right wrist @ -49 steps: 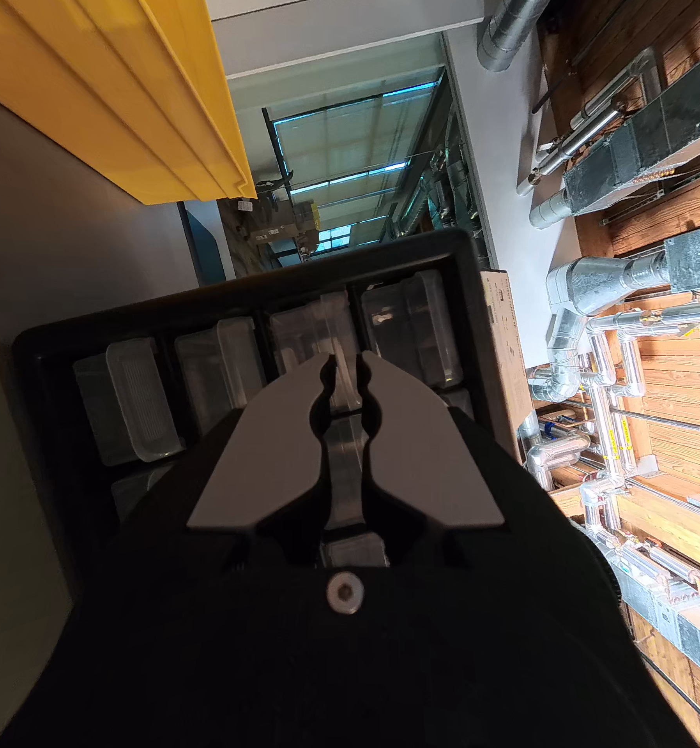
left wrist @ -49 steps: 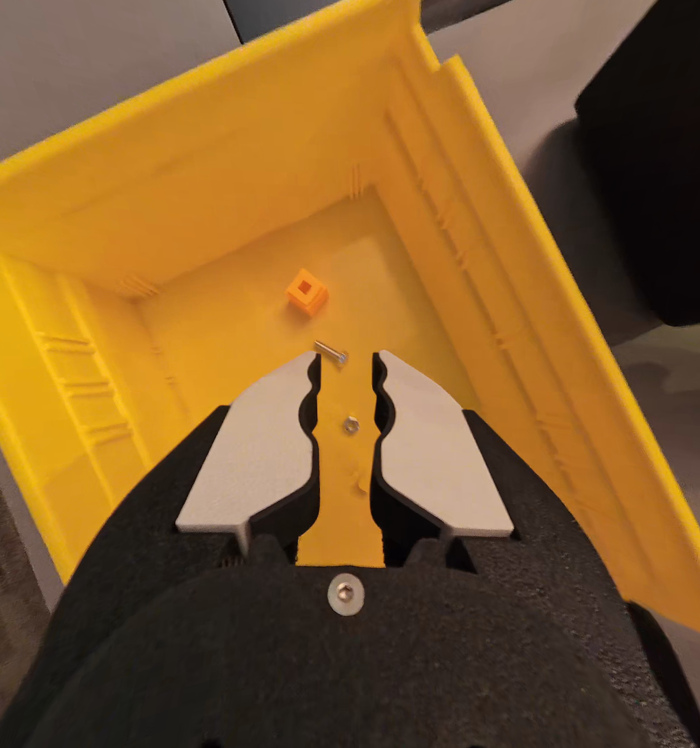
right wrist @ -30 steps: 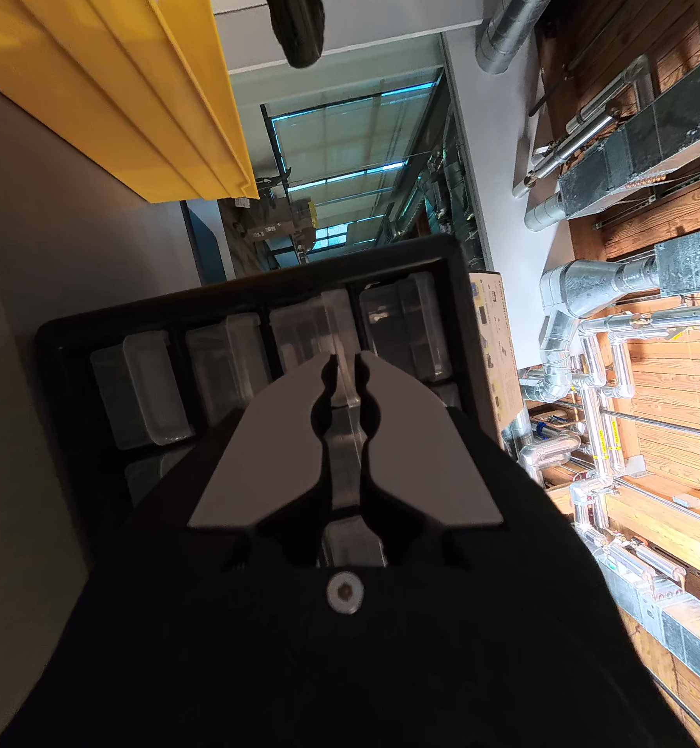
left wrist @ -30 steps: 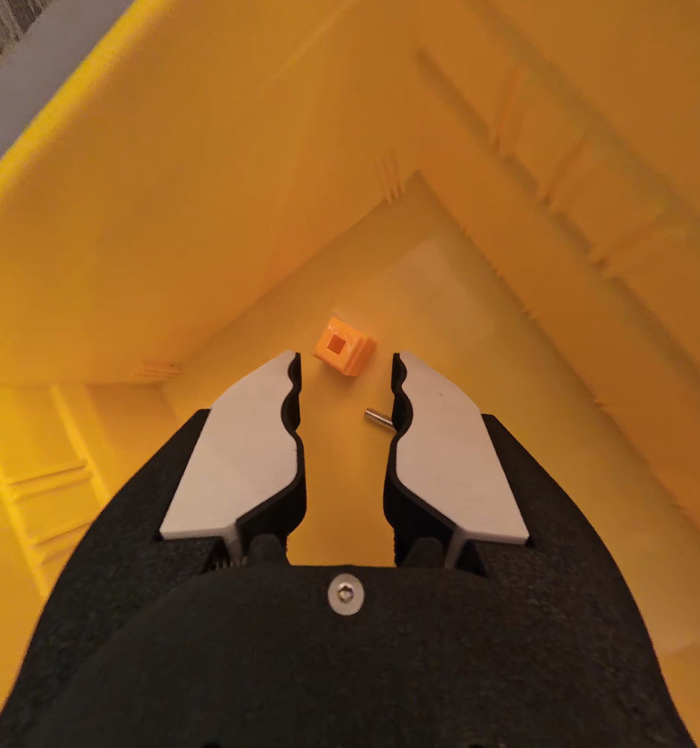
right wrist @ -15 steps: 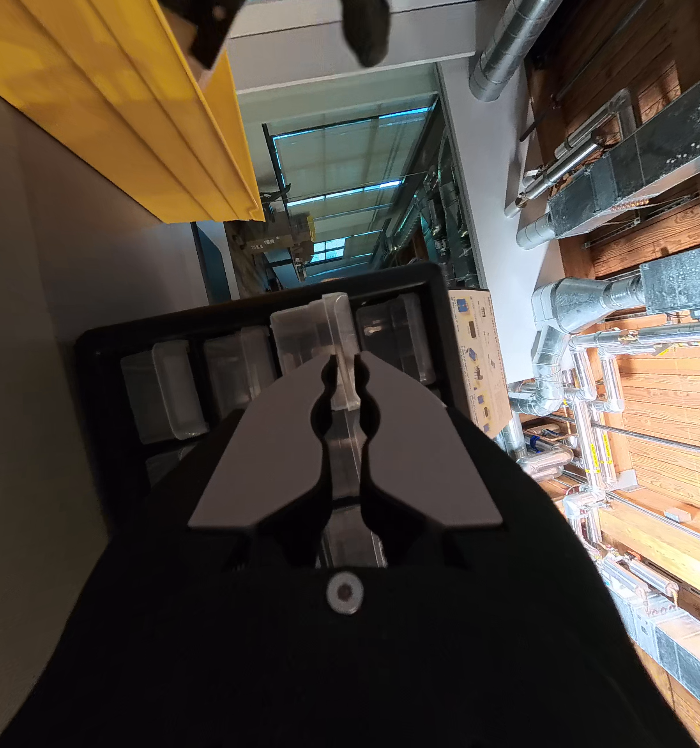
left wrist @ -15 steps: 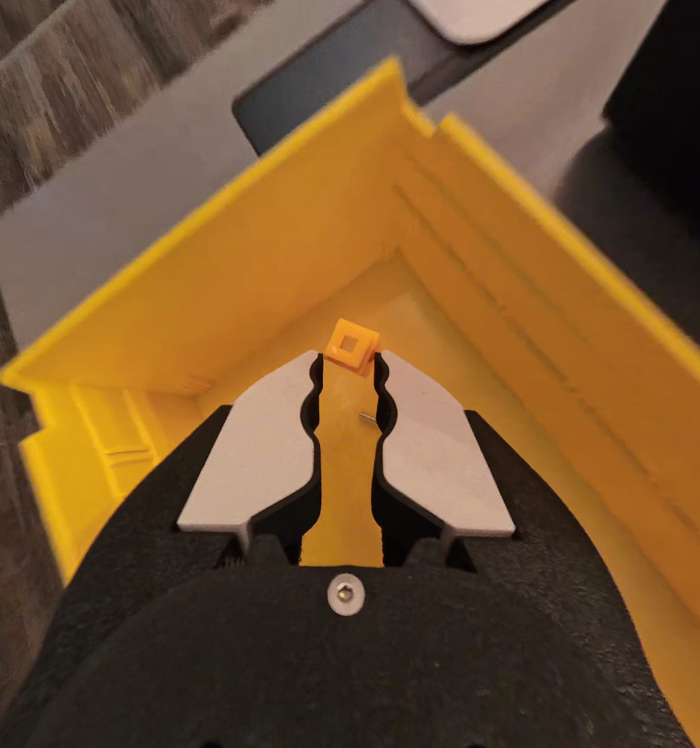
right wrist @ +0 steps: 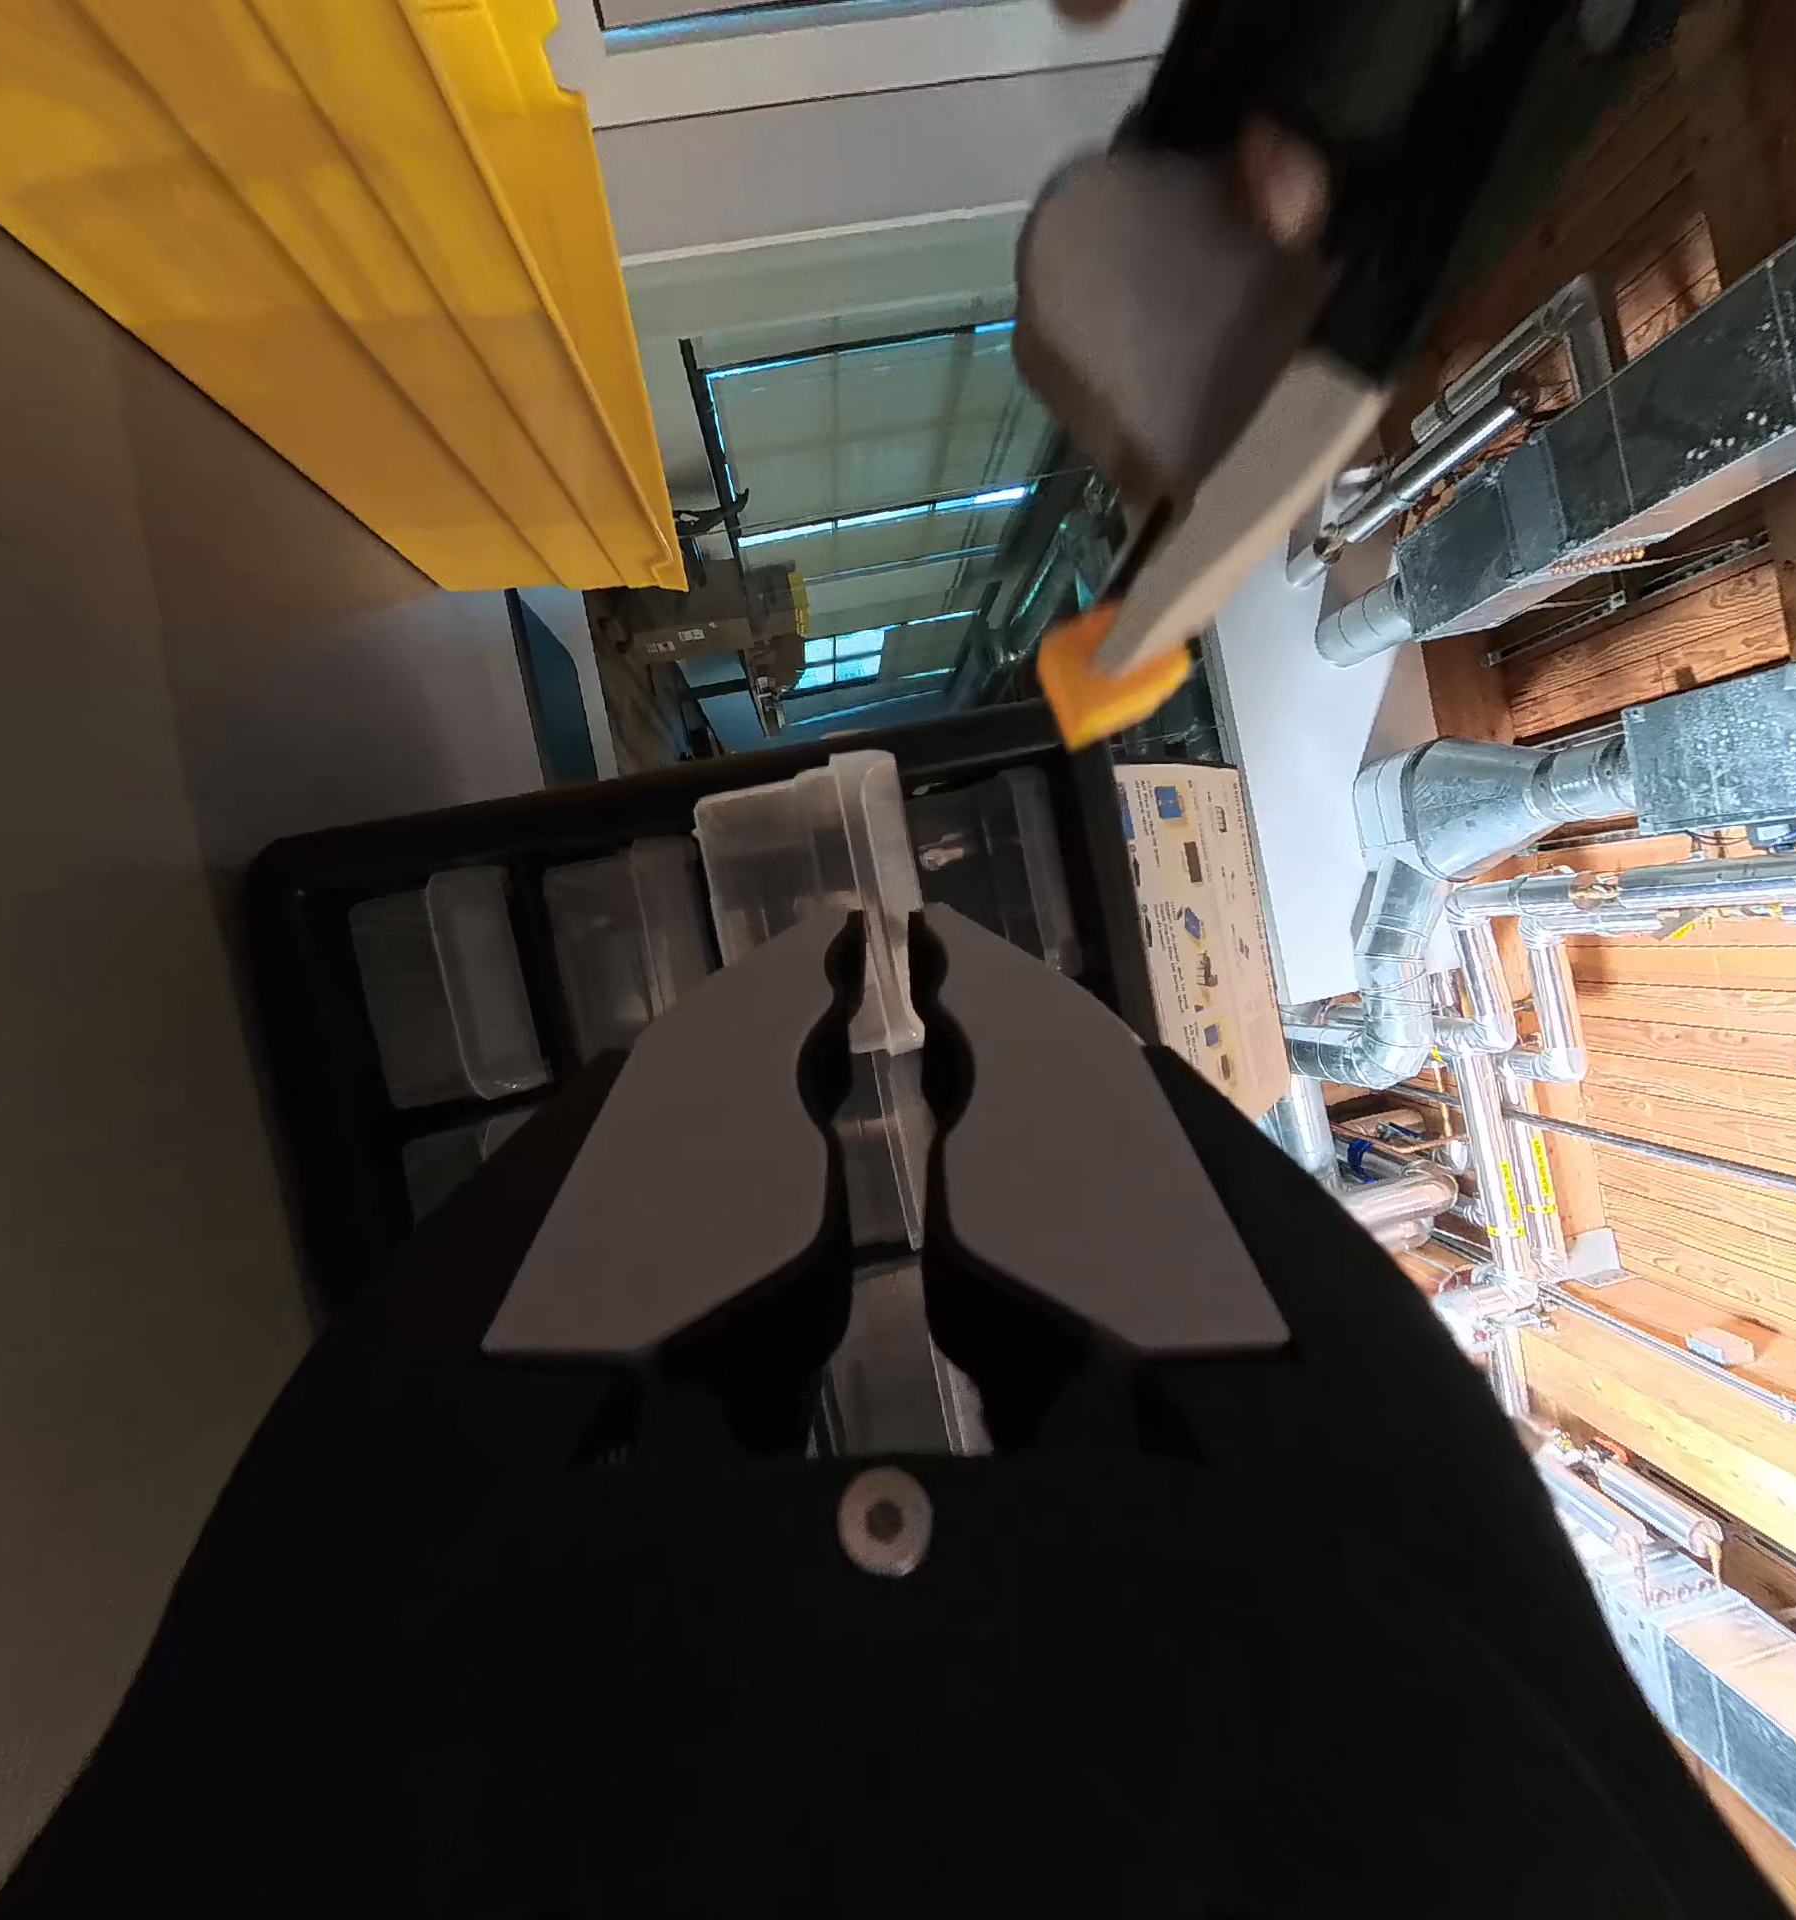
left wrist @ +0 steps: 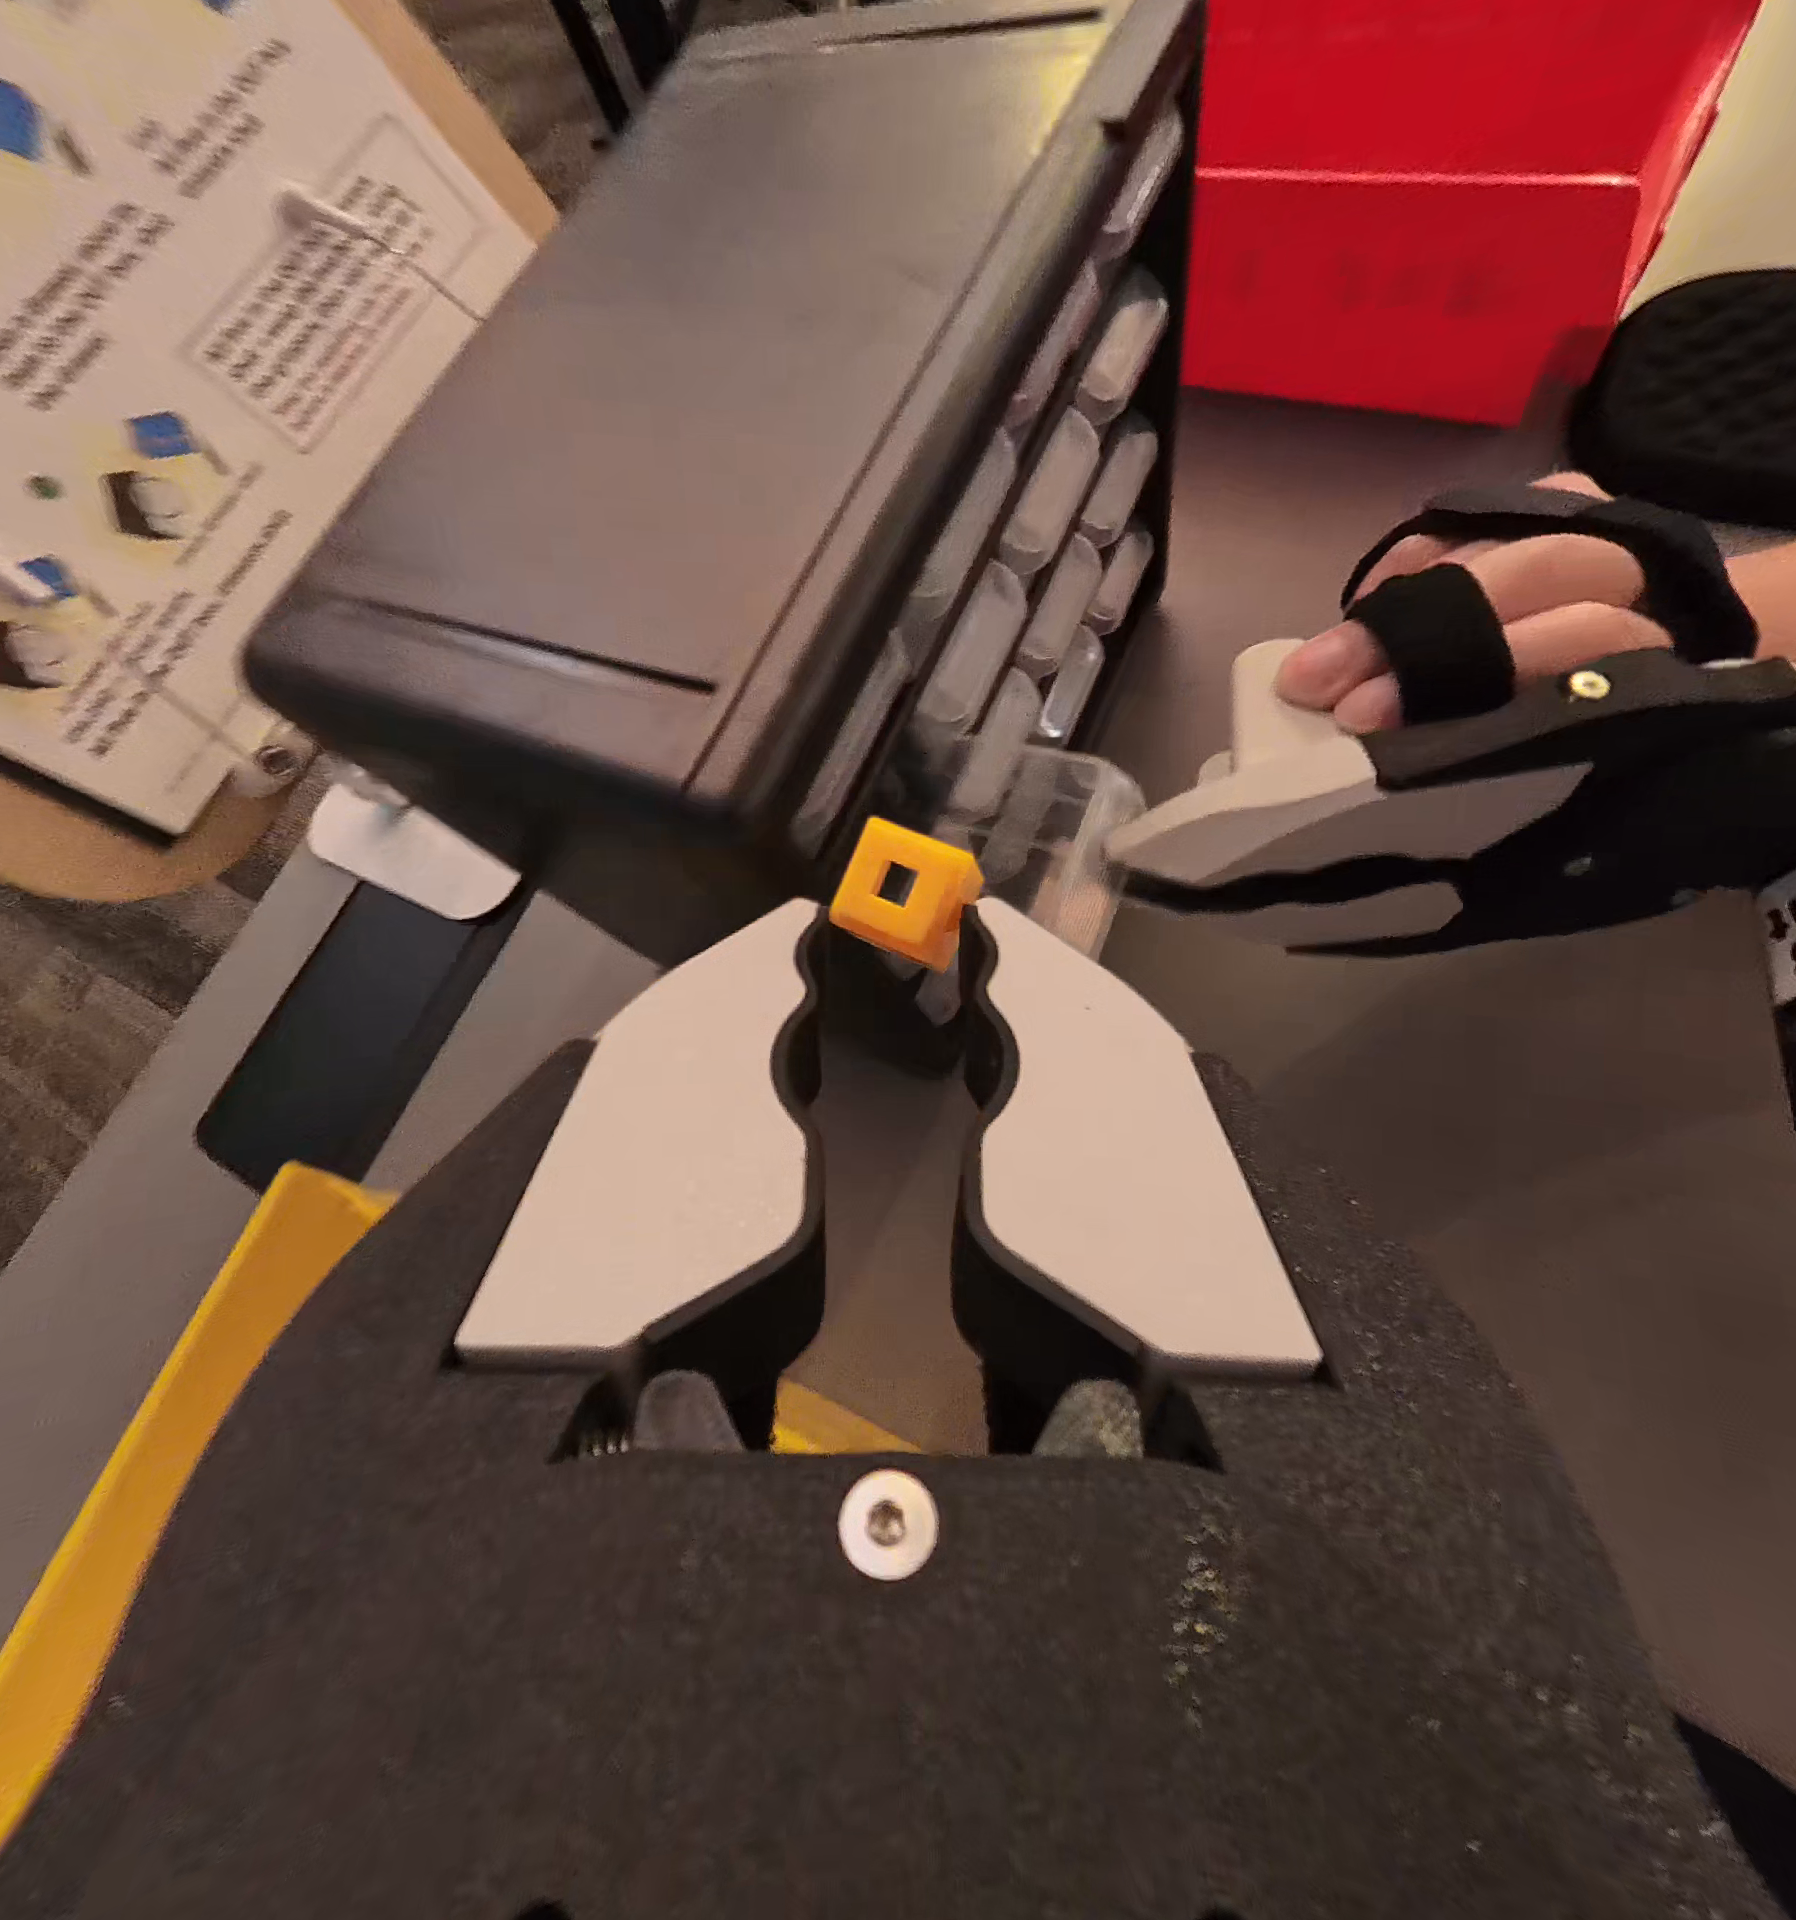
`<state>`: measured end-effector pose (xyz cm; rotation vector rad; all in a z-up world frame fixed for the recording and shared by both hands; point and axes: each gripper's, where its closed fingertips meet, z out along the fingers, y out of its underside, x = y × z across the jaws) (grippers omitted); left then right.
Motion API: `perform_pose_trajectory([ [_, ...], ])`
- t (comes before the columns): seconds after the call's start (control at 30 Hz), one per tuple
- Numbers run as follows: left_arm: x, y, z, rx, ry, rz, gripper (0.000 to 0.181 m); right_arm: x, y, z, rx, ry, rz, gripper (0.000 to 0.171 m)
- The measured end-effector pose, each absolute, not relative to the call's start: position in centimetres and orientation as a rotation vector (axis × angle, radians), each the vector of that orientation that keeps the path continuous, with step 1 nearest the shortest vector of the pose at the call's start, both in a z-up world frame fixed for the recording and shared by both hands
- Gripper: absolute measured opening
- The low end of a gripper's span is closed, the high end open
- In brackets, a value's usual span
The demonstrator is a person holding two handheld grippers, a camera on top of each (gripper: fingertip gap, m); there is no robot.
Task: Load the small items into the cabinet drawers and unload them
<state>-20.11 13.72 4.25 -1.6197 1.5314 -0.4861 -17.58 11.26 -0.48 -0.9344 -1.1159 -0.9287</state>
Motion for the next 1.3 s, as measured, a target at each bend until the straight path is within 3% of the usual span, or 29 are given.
perform_pose_trajectory([
  [0.73, -16.9, 13.2, -2.2, -1.841, 1.998, -0.133, 0.023, -18.4, 8.2, -0.5, -0.883, -1.176, -0.909, 0.008],
  [1.3, -17.2, 12.4, -3.4, -1.991, 2.139, -0.036, 0.025, -18.7, 8.1, -0.8, -0.887, -1.212, -0.904, 0.009],
])
